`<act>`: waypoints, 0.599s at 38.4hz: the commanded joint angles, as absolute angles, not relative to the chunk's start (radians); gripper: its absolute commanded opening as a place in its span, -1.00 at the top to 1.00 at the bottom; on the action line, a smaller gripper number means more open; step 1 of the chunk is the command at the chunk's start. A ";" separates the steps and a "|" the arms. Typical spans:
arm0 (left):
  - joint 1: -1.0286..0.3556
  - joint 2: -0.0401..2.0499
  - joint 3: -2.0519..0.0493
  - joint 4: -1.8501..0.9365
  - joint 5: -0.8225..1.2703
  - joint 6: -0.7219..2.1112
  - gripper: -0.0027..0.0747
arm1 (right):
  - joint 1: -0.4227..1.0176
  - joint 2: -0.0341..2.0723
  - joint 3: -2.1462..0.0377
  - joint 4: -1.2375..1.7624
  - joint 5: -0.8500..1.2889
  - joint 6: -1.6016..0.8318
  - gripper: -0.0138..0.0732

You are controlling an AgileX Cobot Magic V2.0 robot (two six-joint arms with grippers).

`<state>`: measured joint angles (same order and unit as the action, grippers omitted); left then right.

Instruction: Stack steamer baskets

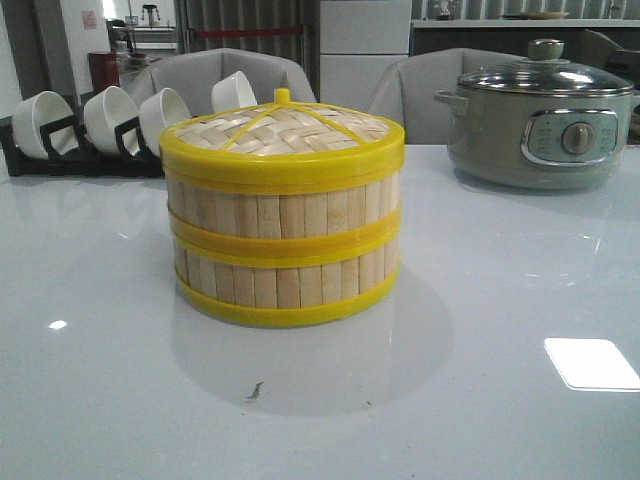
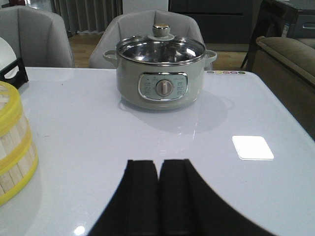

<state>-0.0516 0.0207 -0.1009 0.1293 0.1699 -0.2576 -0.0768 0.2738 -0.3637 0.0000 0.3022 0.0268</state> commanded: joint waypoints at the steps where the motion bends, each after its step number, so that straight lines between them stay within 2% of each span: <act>1: -0.051 -0.024 -0.070 0.090 0.051 -0.267 0.70 | -0.082 0.280 -0.390 0.000 0.211 0.026 0.56; 23: -0.051 -0.019 0.008 0.084 0.043 -0.267 0.70 | -0.082 0.280 -0.390 0.000 0.217 0.026 0.56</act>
<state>-0.0516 -0.0040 0.0046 0.0911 0.1362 -0.2576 -0.0768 0.2724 -0.3637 0.0000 0.3022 0.0268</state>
